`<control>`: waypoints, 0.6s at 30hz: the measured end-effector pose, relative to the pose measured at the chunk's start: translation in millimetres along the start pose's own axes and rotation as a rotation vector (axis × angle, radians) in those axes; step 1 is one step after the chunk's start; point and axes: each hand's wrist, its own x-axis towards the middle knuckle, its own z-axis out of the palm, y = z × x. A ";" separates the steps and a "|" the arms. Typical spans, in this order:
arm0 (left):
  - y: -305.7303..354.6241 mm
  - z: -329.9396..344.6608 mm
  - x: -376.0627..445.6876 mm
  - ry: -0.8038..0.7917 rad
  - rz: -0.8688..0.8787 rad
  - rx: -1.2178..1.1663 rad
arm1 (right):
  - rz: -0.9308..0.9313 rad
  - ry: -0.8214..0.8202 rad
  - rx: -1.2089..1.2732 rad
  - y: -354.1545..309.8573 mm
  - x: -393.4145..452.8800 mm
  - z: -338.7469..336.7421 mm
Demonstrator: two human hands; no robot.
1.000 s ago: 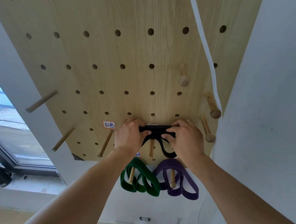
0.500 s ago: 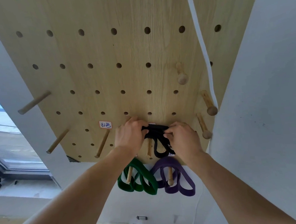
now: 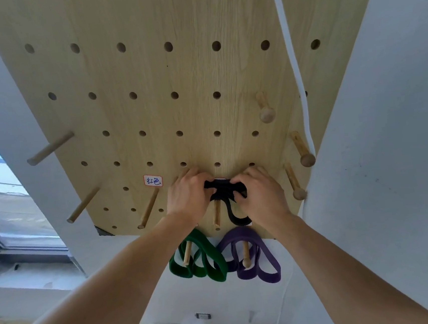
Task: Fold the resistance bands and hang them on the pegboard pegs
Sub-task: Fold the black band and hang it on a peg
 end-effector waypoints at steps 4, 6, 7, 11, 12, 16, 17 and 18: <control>-2.0 0.0 -1.7 0.018 0.024 -0.015 | -0.006 0.029 -0.024 -6.5 1.0 -1.5; -2.6 0.3 -2.0 0.019 0.032 -0.013 | -0.013 0.039 -0.027 -8.8 2.0 -1.9; -3.2 0.4 -2.0 0.018 0.038 -0.012 | -0.015 0.039 -0.025 -9.5 2.9 -2.3; -4.2 -0.4 -2.8 0.033 0.055 -0.003 | -0.024 0.009 -0.018 -10.6 5.8 -5.0; -4.5 -0.7 -2.9 0.035 0.055 0.002 | -0.023 -0.001 -0.016 -10.6 6.2 -5.4; -5.4 -2.2 -4.3 0.047 0.057 0.021 | -0.034 -0.005 -0.001 -8.7 5.8 -6.3; -6.0 -2.6 -4.6 0.052 0.060 0.022 | -0.038 -0.008 0.004 -8.3 5.7 -6.4; -6.6 -2.9 -5.2 0.056 0.063 0.021 | -0.044 -0.009 0.010 -8.1 5.4 -6.5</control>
